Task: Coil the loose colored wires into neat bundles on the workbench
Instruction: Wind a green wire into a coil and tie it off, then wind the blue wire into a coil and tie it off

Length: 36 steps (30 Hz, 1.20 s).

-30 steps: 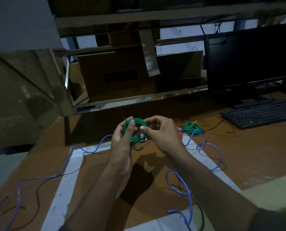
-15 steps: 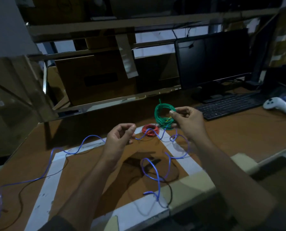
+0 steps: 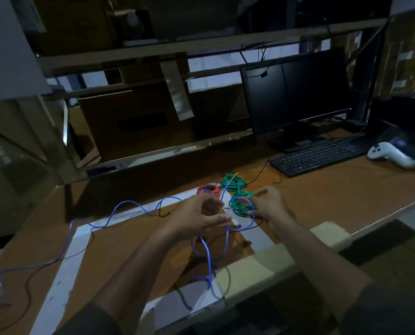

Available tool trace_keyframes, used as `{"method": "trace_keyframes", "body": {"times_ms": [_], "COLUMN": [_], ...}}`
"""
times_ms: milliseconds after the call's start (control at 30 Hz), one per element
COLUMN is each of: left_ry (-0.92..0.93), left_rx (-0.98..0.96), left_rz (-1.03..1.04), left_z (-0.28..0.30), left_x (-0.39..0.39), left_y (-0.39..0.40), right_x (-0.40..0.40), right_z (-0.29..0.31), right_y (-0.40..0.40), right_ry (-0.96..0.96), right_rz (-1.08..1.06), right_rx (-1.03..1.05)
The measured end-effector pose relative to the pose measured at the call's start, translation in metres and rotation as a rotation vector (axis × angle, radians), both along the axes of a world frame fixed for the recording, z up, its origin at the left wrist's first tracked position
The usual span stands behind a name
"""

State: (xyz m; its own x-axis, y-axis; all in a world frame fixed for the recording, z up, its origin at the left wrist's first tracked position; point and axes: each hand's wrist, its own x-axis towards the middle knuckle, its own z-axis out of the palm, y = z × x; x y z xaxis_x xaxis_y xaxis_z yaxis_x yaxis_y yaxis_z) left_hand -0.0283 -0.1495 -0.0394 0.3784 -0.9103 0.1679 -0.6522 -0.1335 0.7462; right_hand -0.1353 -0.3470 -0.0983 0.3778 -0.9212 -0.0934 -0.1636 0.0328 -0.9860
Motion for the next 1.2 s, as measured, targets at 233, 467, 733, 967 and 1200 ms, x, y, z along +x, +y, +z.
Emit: {"method": "trace_keyframes", "body": {"times_ms": [233,467,733,967,1200], "left_ry": [0.022,0.087,0.129,0.168,0.2], "left_rx": [-0.088,-0.023,-0.056,-0.135,-0.245], "left_rz": [0.183,0.199,0.236,0.272,0.312], "left_z": [-0.017,-0.029,-0.028,-0.018,-0.01], "left_x": [0.032,0.039,0.032,0.029,0.009], "left_y": [0.039,0.07,0.084,0.099,0.116], "right_x": [0.055,0.06,0.025,0.01,-0.043], "right_z": [-0.001,0.001,0.005,0.01,0.042], "right_y": [0.05,0.052,0.033,0.067,0.169], "right_ry": [-0.002,0.007,0.386,0.231,-0.029], "right_rz": [0.22,0.154,-0.068,-0.018,0.601], "right_rx": [0.014,-0.06,-0.354,-0.57,-0.4]}}
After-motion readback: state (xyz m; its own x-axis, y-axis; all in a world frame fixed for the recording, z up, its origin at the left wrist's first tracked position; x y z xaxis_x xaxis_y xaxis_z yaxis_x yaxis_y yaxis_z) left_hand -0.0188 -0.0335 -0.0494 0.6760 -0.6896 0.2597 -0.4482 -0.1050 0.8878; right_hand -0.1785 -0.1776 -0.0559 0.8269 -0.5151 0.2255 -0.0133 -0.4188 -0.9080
